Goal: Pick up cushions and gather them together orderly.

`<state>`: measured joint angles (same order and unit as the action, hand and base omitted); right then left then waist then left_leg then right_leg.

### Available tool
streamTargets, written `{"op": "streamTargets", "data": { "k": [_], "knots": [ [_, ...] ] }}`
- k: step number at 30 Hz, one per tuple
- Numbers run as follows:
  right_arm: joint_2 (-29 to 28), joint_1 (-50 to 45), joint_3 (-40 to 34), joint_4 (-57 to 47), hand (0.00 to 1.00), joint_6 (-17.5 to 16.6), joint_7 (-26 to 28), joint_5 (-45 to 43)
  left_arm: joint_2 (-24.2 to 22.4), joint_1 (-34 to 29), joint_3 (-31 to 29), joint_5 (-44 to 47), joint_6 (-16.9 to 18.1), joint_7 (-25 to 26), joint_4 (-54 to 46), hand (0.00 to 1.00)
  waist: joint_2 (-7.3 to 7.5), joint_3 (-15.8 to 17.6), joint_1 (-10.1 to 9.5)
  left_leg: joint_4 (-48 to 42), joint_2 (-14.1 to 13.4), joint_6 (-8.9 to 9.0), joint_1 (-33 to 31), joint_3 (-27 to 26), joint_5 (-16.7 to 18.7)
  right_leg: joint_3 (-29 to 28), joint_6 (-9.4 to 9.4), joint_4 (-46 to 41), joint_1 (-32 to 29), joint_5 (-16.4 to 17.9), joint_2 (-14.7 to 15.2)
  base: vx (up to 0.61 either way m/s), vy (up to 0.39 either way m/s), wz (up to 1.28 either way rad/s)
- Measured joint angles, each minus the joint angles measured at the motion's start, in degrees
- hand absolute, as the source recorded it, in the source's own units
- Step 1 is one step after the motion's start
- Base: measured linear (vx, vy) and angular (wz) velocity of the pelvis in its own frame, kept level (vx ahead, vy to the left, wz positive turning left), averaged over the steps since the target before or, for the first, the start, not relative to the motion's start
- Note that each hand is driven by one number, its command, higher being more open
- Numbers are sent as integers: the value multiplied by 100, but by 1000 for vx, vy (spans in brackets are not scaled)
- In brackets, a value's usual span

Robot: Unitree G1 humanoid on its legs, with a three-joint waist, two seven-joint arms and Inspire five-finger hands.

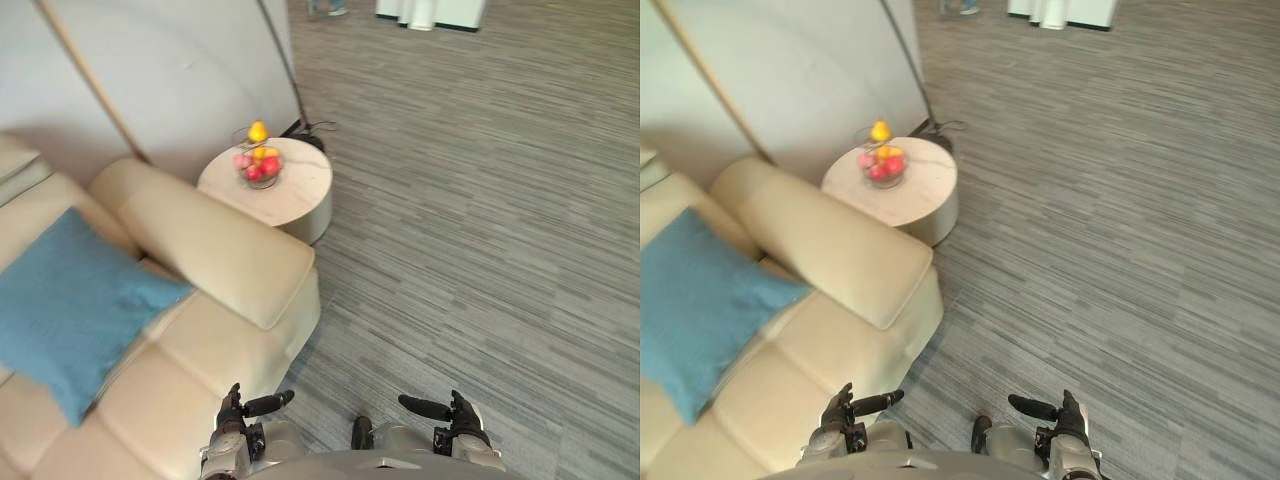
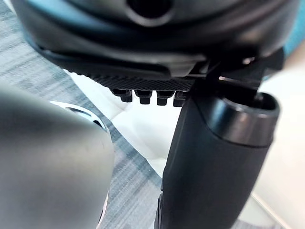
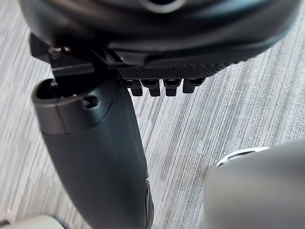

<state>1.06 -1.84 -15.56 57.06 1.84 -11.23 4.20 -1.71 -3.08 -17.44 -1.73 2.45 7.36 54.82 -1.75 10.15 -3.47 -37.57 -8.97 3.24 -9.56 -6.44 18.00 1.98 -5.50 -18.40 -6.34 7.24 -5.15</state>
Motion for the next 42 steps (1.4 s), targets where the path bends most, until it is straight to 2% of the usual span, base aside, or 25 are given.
{"op": "streamTargets", "data": {
  "k": [1,2,3,4,7,8,11,14,18,20,22,24,25,26,27,28,30,32,35,37,38,39,40,41,42],
  "knots": [
    [0,-10,3,2,100,10,-12,0,-17,24,-4,4,-1,12,-6,100,3,0,-54,415,234,-4,-87,465,-6,-282,13,-26,-21,7,-82,102,160,-104],
    [0,-10,3,2,100,10,-13,0,-18,25,-4,4,-1,12,-6,100,3,0,-56,422,240,-5,-88,474,-6,-288,14,-26,-21,8,-84,103,156,-125],
    [2,-20,13,0,100,18,-27,-2,-46,54,-51,-1,-2,10,-4,100,3,-1,-104,796,492,-21,-152,1109,-23,-639,38,-92,-76,22,-189,135,232,-136],
    [13,-21,37,0,100,22,-30,-4,-73,55,-122,3,-4,7,10,100,-32,-23,-135,1043,562,1,-129,1430,-119,-955,97,-220,-149,72,-311,114,213,-166],
    [-16,-62,135,-1,100,37,-29,-20,-25,35,-142,2,-6,8,52,100,-18,-91,-136,1155,524,-44,44,1095,-336,-1429,217,-327,-150,164,-427,125,198,-111],
    [-71,-133,153,-3,100,37,-27,-22,32,2,-140,2,-8,-3,60,100,114,-186,-136,1308,521,-83,169,811,-343,-1644,302,-340,-159,194,-391,213,202,-76],
    [-126,-210,165,-3,100,37,-18,-12,86,-3,-138,-4,-20,-12,146,100,227,-302,-129,1572,518,-153,503,290,-327,-1714,386,-360,-186,271,-285,286,164,-82],
    [-131,-147,165,-8,100,38,10,15,87,37,-137,-4,-52,-12,202,100,244,-314,-181,1726,439,-155,724,-179,-326,-1099,403,-402,-285,259,-161,210,30,-79],
    [-203,-47,149,-40,100,33,21,21,171,94,146,-4,-61,-1,282,100,235,-311,-217,1732,360,-157,1129,-887,-317,1839,206,-396,-269,543,614,118,-81,-96],
    [-218,-1,143,-36,100,-11,26,20,199,101,368,-4,-65,-29,292,100,178,-309,-221,1691,334,-151,1237,-822,-288,2218,102,-298,-118,502,568,165,-167,-68],
    [-146,4,80,75,100,-48,22,19,159,122,606,-4,-42,-52,282,100,85,-316,-214,1815,351,-163,1368,-541,-223,1916,-178,161,205,411,341,183,-175,-36],
    [-104,59,12,248,100,-70,22,10,146,122,639,-6,-45,-51,283,100,57,-320,-209,1774,367,-123,1358,-352,-207,1730,-225,323,321,395,235,110,-121,-48],
    [-101,76,-55,233,100,-69,19,-23,118,127,527,-6,-49,-55,274,100,-46,-246,-208,1098,208,-69,1186,-343,-196,1444,-302,448,489,444,47,83,-105,-51],
    [-100,77,-55,231,100,-69,19,-24,117,126,524,-6,-49,-56,274,100,-42,-241,-208,1079,205,-67,1177,-342,-193,1440,-303,450,494,446,44,33,-38,-59],
    [-96,79,-41,200,100,-76,8,-118,105,112,417,9,-62,-60,259,100,-61,-188,-210,-51,4,-154,723,-212,-41,1263,-335,500,569,464,-116,15,-28,-65],
    [-97,95,20,199,100,-79,-13,-209,91,109,238,23,-66,-54,172,100,-111,-170,-228,-945,-61,-364,287,18,89,1073,-377,478,609,488,-255,55,-19,-99],
    [-105,113,161,195,100,-72,-36,-212,110,64,229,131,-61,-29,11,100,-54,-107,-277,-1471,86,-302,-223,457,218,723,-522,425,732,582,-352,106,-7,-106],
    [-154,96,189,172,100,-58,-49,-216,122,38,244,131,-53,-21,-181,100,71,-62,-320,-957,425,-244,-562,749,261,188,-484,425,911,594,-352,163,40,-117],
    [-182,91,169,171,100,-28,-76,-242,-4,17,181,131,-31,-31,-332,100,60,-53,-424,439,817,-66,-945,1228,5,-696,-491,398,1025,757,-352,235,150,-155],
    [-178,84,161,173,100,11,-76,-335,-62,5,106,134,-8,-29,-344,100,46,-74,-440,966,850,-48,-985,1325,-293,-1020,-420,385,1102,874,-352,332,180,-117],
    [-208,23,154,173,100,43,-72,-404,-57,-61,95,125,-2,-35,-339,100,70,-211,-462,982,856,-129,-913,1231,-767,-1359,-334,288,1172,1091,-326,438,172,-125],
    [-265,-43,154,154,100,41,-69,-420,-7,-91,76,121,-5,-41,-338,100,179,-353,-468,898,875,-184,-875,973,-783,-1574,-185,67,1133,1291,-215,566,175,-133],
    [-338,-159,164,93,100,41,-58,-424,57,-103,66,101,-13,-53,-311,100,345,-461,-466,859,934,-278,-788,733,-579,-1603,49,-145,1098,1422,-47,394,104,-91],
    [-357,-176,183,68,100,40,-49,-423,74,-89,62,101,-14,-51,-282,100,375,-476,-468,830,935,-329,-720,633,-502,-1601,130,-309,1073,1459,-1,384,88,-88],
    [-388,-191,191,12,100,45,-32,-421,103,-47,66,104,-44,-49,-185,100,400,-474,-467,786,934,-426,-501,425,-331,-1551,372,-1002,902,1488,47,446,123,-96]
  ]
}}
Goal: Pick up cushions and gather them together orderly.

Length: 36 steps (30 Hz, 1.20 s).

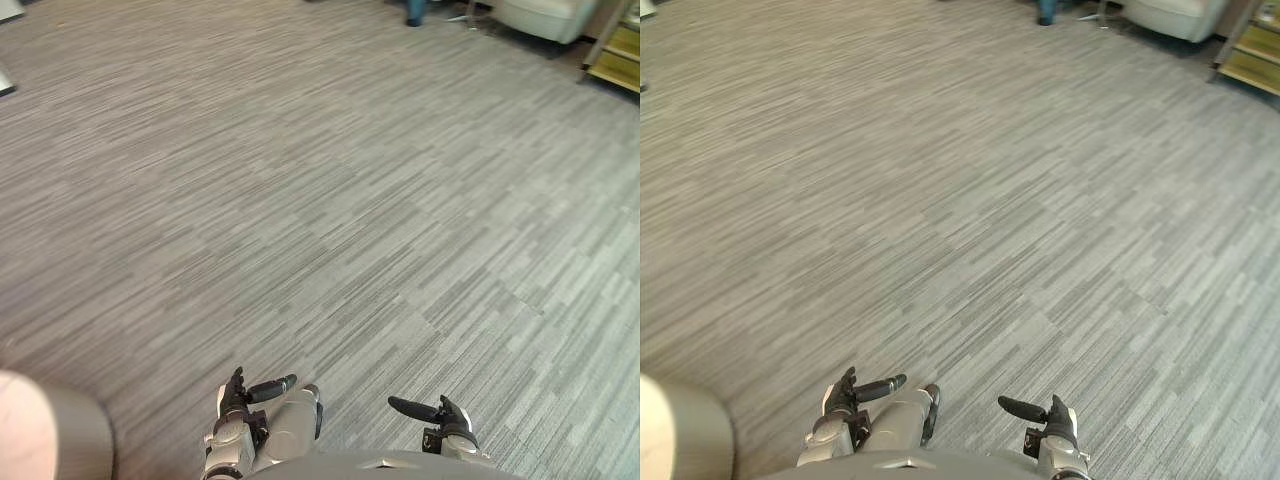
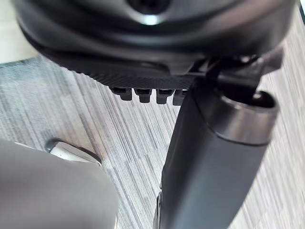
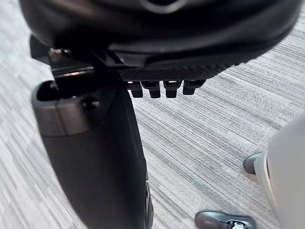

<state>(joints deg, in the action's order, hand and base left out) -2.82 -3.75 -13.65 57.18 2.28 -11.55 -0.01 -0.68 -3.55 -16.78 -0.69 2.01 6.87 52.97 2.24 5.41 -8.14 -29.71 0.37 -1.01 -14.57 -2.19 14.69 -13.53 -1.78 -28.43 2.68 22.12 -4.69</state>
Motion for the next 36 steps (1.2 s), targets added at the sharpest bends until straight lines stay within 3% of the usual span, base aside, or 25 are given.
{"op": "streamTargets", "data": {
  "k": [1,2,3,4,5,7,9,10,11,12,13,15,17,19,20,22,24,26,27,28,30,33,34,35,36],
  "knots": [
    [-6,21,0,-63,100,-11,46,2,18,66,18,0,-24,10,120,100,-8,82,7,95,4,-128,420,-168,149,286,602,-1398,-481,-274,41,526,153,-95],
    [-4,30,-4,-102,100,-17,62,4,17,89,30,0,-27,12,140,100,-20,138,11,154,5,-161,597,-199,191,411,823,-1895,-657,-371,91,502,145,-84],
    [14,38,-23,-209,100,-32,100,5,9,119,95,-3,-26,16,188,100,-85,218,20,287,-1,-156,956,-208,321,748,907,-2746,-995,-426,194,393,90,-52],
    [27,37,-43,-317,100,-96,104,22,35,156,218,-2,-40,16,280,100,-110,233,80,446,-14,-219,1310,-219,389,1163,700,-3262,-1325,-320,373,476,61,-34],
    [40,35,-47,-408,100,-125,104,51,27,174,243,-1,-41,24,322,100,-165,248,173,695,-129,-234,1695,-246,429,1721,532,-3150,-1662,-218,575,401,18,-9],
    [33,131,-61,-383,100,-133,105,116,24,212,242,2,-33,28,325,100,-164,330,186,1148,-345,-180,2273,-358,465,2167,391,-2560,-1901,-144,688,420,-37,-10],
    [23,185,-113,-357,100,-140,103,122,47,160,241,-1,-37,27,363,100,-159,336,217,1528,-519,-177,2632,-412,465,2380,427,-1750,-2146,-187,733,611,-150,-13],
    [35,215,-159,-341,100,-148,101,123,73,159,285,-3,-36,28,404,100,-155,335,252,1731,-603,-169,2794,-454,465,2424,447,-979,-2306,-390,762,604,-206,-3],
    [72,282,-215,-254,100,-152,101,122,140,163,398,-20,-33,20,483,100,-134,337,280,1876,-604,-136,2939,-434,464,2429,384,-237,-2404,-951,806,419,-177,2],
    [104,312,-223,-216,100,-138,100,126,160,150,465,-40,-32,22,507,100,-138,343,292,1901,-618,-130,2991,-415,467,2466,302,-189,-2380,-1340,808,591,-289,-7],
    [213,361,-291,-70,100,-115,116,163,137,189,464,-100,-46,32,634,100,-289,283,291,1824,-788,-63,3064,-202,428,2563,-147,-201,-2283,-1492,642,608,-300,-11],
    [271,421,-447,23,100,-110,98,228,46,207,442,-177,-62,16,706,100,-388,303,315,1473,-861,326,2999,51,147,2607,-306,-358,-2222,-1212,562,599,-301,-15],
    [325,400,-528,46,100,-87,97,225,-42,209,351,-230,-83,1,672,100,-590,328,390,-704,-1002,451,2215,586,-474,2617,-410,164,-1533,-990,225,542,-268,-15],
    [324,402,-487,30,100,-88,70,220,-84,201,248,-231,-86,-7,569,100,-639,381,405,-2264,-1100,494,1562,720,-478,2580,-426,600,-1002,-990,-9,415,-180,-10],
    [271,393,-390,67,100,-83,34,219,-65,186,212,-229,-80,-1,385,100,-599,433,371,-3236,-1083,573,1021,677,-240,2507,-474,965,-422,-975,-123,454,-182,-18],
    [199,398,-249,114,100,-84,34,210,-2,141,261,-230,-61,1,153,100,-453,454,261,-3308,-949,506,480,442,-22,2316,-513,1368,84,-951,-140,420,-127,-38],
    [128,448,-257,112,100,-91,29,204,-32,130,283,-222,11,3,-41,100,-400,483,185,-2495,-794,381,-85,194,293,2049,-507,1717,508,-954,-142,459,-55,-65],
    [97,489,-269,115,100,-82,27,202,-76,131,276,-207,49,3,-59,100,-452,504,152,-1198,-581,370,-379,105,290,1819,-492,1982,775,-945,-106,572,65,-66],
    [97,504,-269,117,100,-79,25,202,-104,138,270,-199,56,-2,-113,100,-472,524,88,102,-387,356,-563,126,-152,1600,-453,2188,972,-847,-15,461,90,-76],
    [68,492,-259,155,100,-67,24,204,-107,145,250,-164,65,2,-163,100,-402,535,-5,558,-259,362,-530,115,-788,1409,-408,2248,1087,-748,99,402,74,-86],
    [23,515,-204,239,100,-44,27,204,-62,158,292,-167,115,2,-155,100,-282,504,-68,722,-92,262,-366,-25,-1217,1131,-300,2328,1197,-660,343,508,83,-62],
    [-40,464,-165,227,100,-1,56,212,6,188,128,-156,105,-18,-194,100,-208,553,-84,-459,-139,-269,-520,-460,-724,819,30,1765,1291,-866,434,545,117,-33],
    [-46,274,-142,214,100,0,54,217,22,115,165,-178,101,-22,-201,100,-190,405,-62,-297,-94,-328,-369,-483,-682,915,133,987,1118,-806,429,393,181,-27],
    [-26,198,-129,171,100,-14,76,223,31,7,212,-154,94,-38,-206,100,-144,326,-84,30,-71,-261,25,-512,-316,965,362,-362,672,-796,404,384,186,-16],
    [-35,194,-128,151,100,-18,92,223,44,11,247,-162,100,-42,-205,100,-62,318,-83,121,9,-236,152,-507,-240,997,581,-960,417,-907,467,405,125,4]
  ]
}}
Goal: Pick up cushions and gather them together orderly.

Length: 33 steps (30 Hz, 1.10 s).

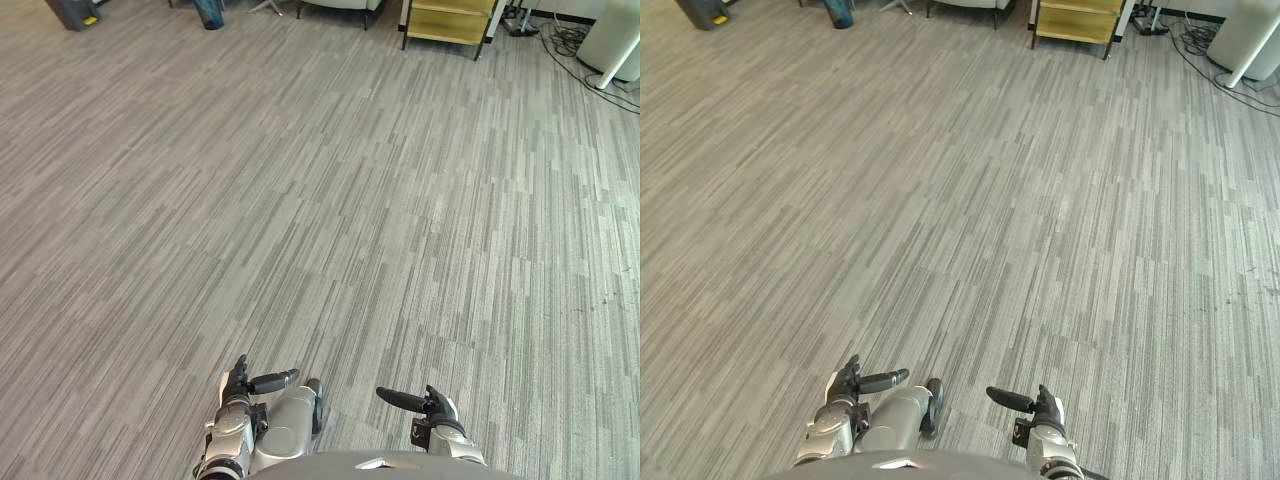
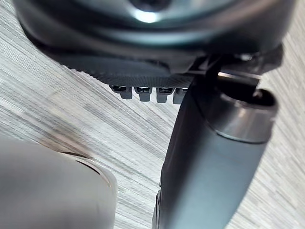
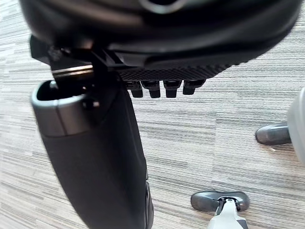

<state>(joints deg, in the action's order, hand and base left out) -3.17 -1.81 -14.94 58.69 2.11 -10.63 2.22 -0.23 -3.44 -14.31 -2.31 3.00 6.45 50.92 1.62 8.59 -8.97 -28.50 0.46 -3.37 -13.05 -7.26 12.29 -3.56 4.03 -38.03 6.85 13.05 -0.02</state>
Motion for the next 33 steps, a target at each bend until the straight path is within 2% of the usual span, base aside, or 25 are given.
{"op": "streamTargets", "data": {
  "k": [1,2,3,5,7,8,9,10,11,12,13,14,16,17,18,20,22,24,25,26,27,28,29,32,33],
  "knots": [
    [7,-8,-14,-102,100,-34,22,0,108,75,78,-8,-77,-55,107,100,148,53,119,119,180,-98,408,102,256,114,397,-1805,-841,-394,199,522,46,29],
    [70,-17,-92,-215,100,-38,40,0,91,154,79,-6,-144,-37,221,100,82,108,168,145,163,-73,766,177,434,350,111,-2442,-1250,-213,287,438,15,31],
    [100,-27,-132,-267,100,-49,41,1,79,147,83,-5,-167,-24,253,100,36,131,204,205,146,-76,958,212,493,498,27,-2548,-1405,-123,336,456,-8,27],
    [161,-127,-177,-431,100,-120,41,0,65,88,158,2,-188,8,316,100,-54,152,298,595,60,-64,1668,390,663,1085,-271,-2118,-1938,154,518,507,-66,35],
    [231,-122,-194,-421,100,-144,44,1,60,73,193,-2,-188,14,360,100,-83,160,323,986,-128,11,2217,534,756,1481,-350,-1115,-2346,259,511,633,-163,43],
    [281,-127,-211,-381,100,-148,52,-16,73,74,203,-5,-181,12,437,100,-89,157,371,1272,-269,33,2534,665,786,1571,-241,-36,-2580,134,450,640,-218,57],
    [262,-110,-322,-385,100,-142,53,-17,80,65,209,-5,-183,8,457,100,-90,157,407,1399,-330,61,2667,719,803,1548,-226,539,-2618,-26,391,807,-316,72],
    [261,-89,-428,-376,100,-146,47,-25,73,36,210,-3,-184,10,493,100,-132,156,492,1547,-421,139,2878,919,867,1525,-345,1041,-2607,-868,289,575,-245,57],
    [270,-78,-426,-356,100,-142,43,-8,52,50,205,-11,-187,13,581,100,-183,127,505,1544,-549,155,2948,1015,875,1564,-680,1044,-2520,-885,175,726,-316,44],
    [347,-11,-422,-284,100,-143,43,8,19,93,198,-38,-187,4,674,100,-337,86,453,1426,-698,292,2915,1139,764,1635,-786,920,-2485,-730,85,587,-258,18],
    [354,25,-431,-246,100,-138,42,7,-36,114,198,-56,-191,-20,689,100,-361,89,443,1301,-707,413,2895,1238,604,1646,-821,759,-2483,-554,93,715,-333,11],
    [389,59,-443,-175,100,-99,55,13,-122,102,197,-75,-188,-35,677,100,-407,61,433,1007,-699,511,2872,1313,272,1673,-913,586,-2392,-362,92,659,-335,29],
    [431,-17,-379,-187,100,-96,41,15,-129,86,150,-77,-181,-45,652,100,-496,25,517,-1033,-720,842,2018,1519,-452,1746,-870,1235,-1637,-43,-71,715,-376,35],
    [471,-13,-367,-158,100,-77,35,8,-162,76,147,-76,-177,-45,614,100,-590,33,473,-2148,-822,912,1522,1442,-362,1740,-881,1580,-1295,-35,-250,643,-297,8],
    [451,-17,-349,-149,100,-64,24,-3,-184,50,56,-66,-181,-53,454,100,-602,64,421,-3074,-949,914,1034,1210,-139,1704,-906,1887,-836,-34,-400,508,-199,-10],
    [353,-23,-254,-146,100,-67,-8,-11,-112,37,69,-67,-170,-61,266,100,-457,107,330,-3368,-934,828,535,905,158,1611,-919,2275,-249,-26,-430,459,-129,-20],
    [292,36,-164,-153,100,-81,-13,-11,-112,37,76,-67,-97,-65,126,100,-376,140,279,-2873,-820,610,-109,691,472,1479,-921,2690,244,-24,-433,443,-69,-34],
    [253,87,-190,-144,100,-67,-22,-16,-113,53,72,-60,-77,-58,48,100,-378,160,255,-1320,-515,560,-473,633,544,1352,-908,2950,540,-17,-366,433,44,-35],
    [257,82,-190,-137,100,-70,-24,-16,-115,48,119,-58,-54,-56,48,100,-390,159,240,-354,-356,547,-528,705,283,1282,-844,3009,640,20,-336,432,93,-44],
    [244,57,-185,-95,100,-67,-26,-16,-118,53,185,-42,-52,-54,36,100,-408,161,141,294,-205,463,-511,796,-608,1131,-725,3093,793,100,-319,447,103,-54],
    [225,41,-175,-50,100,-63,-22,-15,-118,55,197,-37,-52,-54,37,100,-388,149,72,360,-170,396,-431,815,-898,1016,-672,3142,861,132,-298,400,59,-48],
    [140,64,-164,0,100,-57,-19,-16,-75,93,220,-61,-49,-55,51,100,-275,145,56,386,-84,389,-372,751,-854,948,-640,3159,925,154,-194,503,49,-17],
    [54,42,-162,2,100,-36,-3,-12,43,141,307,-71,-58,-83,56,100,-102,121,111,324,3,265,-333,687,-641,842,-631,2972,866,150,-22,661,58,-6],
    [30,-25,-162,-65,100,-18,7,-4,49,132,270,-54,-111,-66,82,100,-58,82,70,152,-10,137,-85,540,-251,698,-609,1692,493,153,75,427,51,-13],
    [36,-27,-157,-97,100,-18,14,-1,53,135,270,-52,-112,-67,121,100,-43,88,62,169,-9,105,195,477,-15,690,-359,425,37,20,171,404,52,-29]
  ]
}}
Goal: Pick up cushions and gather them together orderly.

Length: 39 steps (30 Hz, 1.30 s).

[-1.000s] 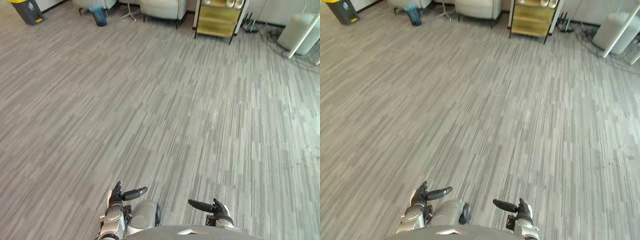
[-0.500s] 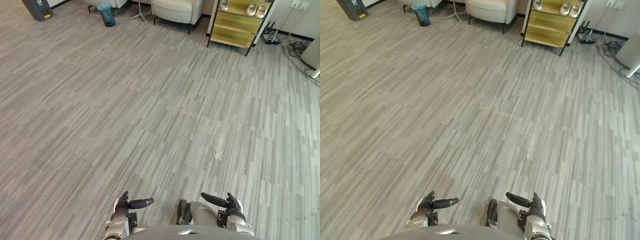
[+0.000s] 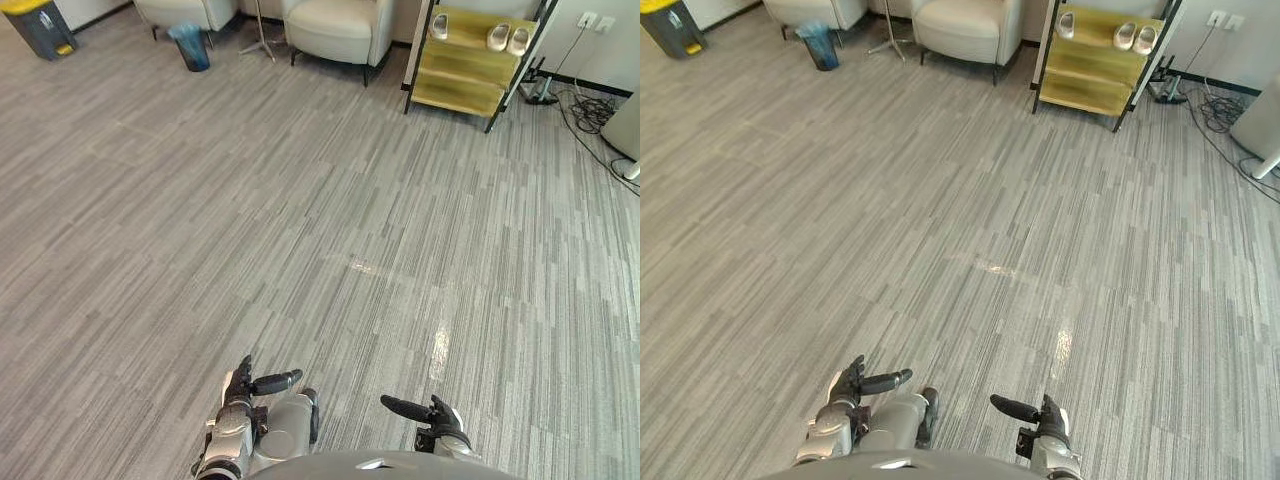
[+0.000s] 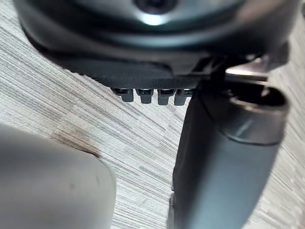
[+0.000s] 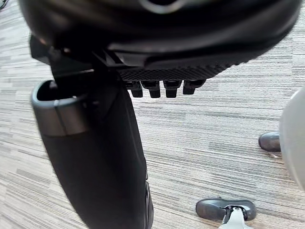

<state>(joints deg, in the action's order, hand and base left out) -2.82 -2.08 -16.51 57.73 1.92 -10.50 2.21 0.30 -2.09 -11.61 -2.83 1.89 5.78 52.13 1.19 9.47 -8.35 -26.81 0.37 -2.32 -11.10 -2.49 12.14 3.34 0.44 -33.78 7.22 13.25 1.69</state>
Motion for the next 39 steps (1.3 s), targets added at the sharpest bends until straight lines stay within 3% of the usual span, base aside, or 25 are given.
{"op": "streamTargets", "data": {
  "k": [1,2,4,6,9,10,11,12,13,15,17,18,19,21,23,25,26,27,28,30,35,37,39],
  "knots": [
    [-1,-10,7,-58,100,-7,15,2,9,17,1,2,-2,0,40,100,24,16,1,29,21,-36,210,-38,156,-5,352,-1031,-416,-248,104,460,44,-29],
    [5,-17,15,-160,100,-20,56,1,60,36,10,-8,-20,3,164,100,48,37,44,29,89,-83,603,-58,399,85,370,-2329,-942,-213,346,299,16,-16],
    [31,-89,16,-301,100,-70,57,2,59,10,12,-11,-44,6,235,100,6,9,143,109,65,-97,1066,-1,606,410,242,-2731,-1357,-1,532,408,-16,9],
    [53,-97,7,-305,100,-105,57,4,60,17,0,-6,-72,15,311,100,9,12,164,486,-65,-51,1609,57,691,824,65,-2136,-1774,223,635,422,-98,18],
    [122,-38,-33,-285,100,-127,57,8,52,-42,1,-4,-79,14,337,100,-52,-4,244,947,-385,130,2104,129,790,1080,100,-627,-2204,178,494,482,-189,12],
    [166,-1,-40,-187,100,-123,52,9,66,-84,1,-2,-75,12,371,100,-42,-6,289,1117,-509,254,2314,186,860,946,160,430,-2264,-99,302,641,-322,27],
    [278,25,-40,-46,100,-89,68,15,64,-52,4,-3,-76,15,520,100,-128,-43,328,1189,-649,342,2491,310,915,941,-93,589,-2154,-601,122,572,-287,21],
    [282,26,-40,-42,100,-87,68,15,63,-50,4,-3,-77,15,524,100,-132,-44,328,1189,-654,342,2492,313,915,944,-97,591,-2151,-599,117,473,-241,10],
    [357,27,-109,67,100,-80,59,33,17,-23,1,-11,-74,2,597,100,-237,-118,293,1136,-796,418,2473,432,806,970,-190,550,-2111,-519,-4,583,-308,-2],
    [345,26,-409,100,100,-73,37,5,-73,-35,-6,-20,-74,-2,618,100,-326,-143,341,916,-823,583,2453,591,427,1014,-273,497,-1978,-222,-52,612,-346,4],
    [389,-38,-373,99,100,-67,35,25,-118,-43,-41,-23,-76,-14,596,100,-425,-181,389,-425,-848,682,1893,839,64,1102,-329,952,-1537,-141,-177,469,-271,24],
    [403,-72,-327,81,100,-63,28,22,-118,-40,-81,-21,-71,-10,534,100,-418,-123,382,-1651,-902,705,1338,909,-10,1121,-354,1318,-1149,-112,-275,409,-239,26],
    [429,-105,-227,72,100,-58,16,5,-121,-44,-102,-11,-72,-4,439,100,-445,-100,341,-2645,-973,715,866,826,129,1128,-363,1568,-797,-112,-375,366,-180,13],
    [387,-120,-194,108,100,-56,-9,-5,-64,-57,-73,-12,-67,5,286,100,-363,-50,267,-3149,-1045,702,388,553,324,1089,-381,1805,-281,-101,-402,351,-117,-13],
    [326,-99,-194,107,100,-66,-9,-7,-29,-69,-28,-13,-55,2,181,100,-307,-41,245,-2816,-1046,665,139,367,479,1019,-379,1967,-11,-100,-373,213,-14,-30],
    [285,-83,-193,62,100,-75,-5,-8,-23,-60,88,-15,-6,3,155,100,-313,-54,243,-1350,-960,637,-93,282,479,914,-244,2168,223,-30,-338,301,78,-38],
    [293,-86,-196,23,100,-72,-5,-9,-33,-53,133,-14,-2,3,157,100,-347,-49,245,-818,-911,628,-134,295,361,900,-156,2179,266,27,-340,273,135,-17],
    [348,-118,-213,-2,100,-65,-6,-10,-53,-42,188,-16,-6,-16,180,100,-428,-64,247,-82,-795,678,-194,437,-321,883,-63,2159,315,105,-372,332,164,2],
    [258,-160,-245,59,100,-36,-13,-12,56,-24,217,-14,6,-20,230,100,-197,-95,246,226,-553,672,43,451,-381,744,1,2132,315,158,-189,276,113,16],
    [190,-226,-256,117,100,-10,2,-8,142,-12,224,9,10,-15,267,100,-36,-116,233,368,-391,603,110,454,-399,645,7,2118,347,159,8,313,98,28],
    [183,-192,-242,43,100,0,59,7,131,-22,124,0,-1,-13,315,100,-76,-138,185,403,-339,443,517,136,-141,237,50,1666,376,131,161,162,74,-20],
    [187,-193,-213,39,100,-3,91,11,82,-51,121,-4,-3,-37,306,100,-86,-137,173,526,-367,421,776,24,-39,148,59,624,-24,131,236,115,77,-34],
    [174,-214,-213,39,100,-1,116,11,93,-55,119,-5,-3,-85,309,100,-8,-129,168,694,-329,402,979,-8,-28,134,253,-280,-389,12,348,89,6,-10]
  ]
}}
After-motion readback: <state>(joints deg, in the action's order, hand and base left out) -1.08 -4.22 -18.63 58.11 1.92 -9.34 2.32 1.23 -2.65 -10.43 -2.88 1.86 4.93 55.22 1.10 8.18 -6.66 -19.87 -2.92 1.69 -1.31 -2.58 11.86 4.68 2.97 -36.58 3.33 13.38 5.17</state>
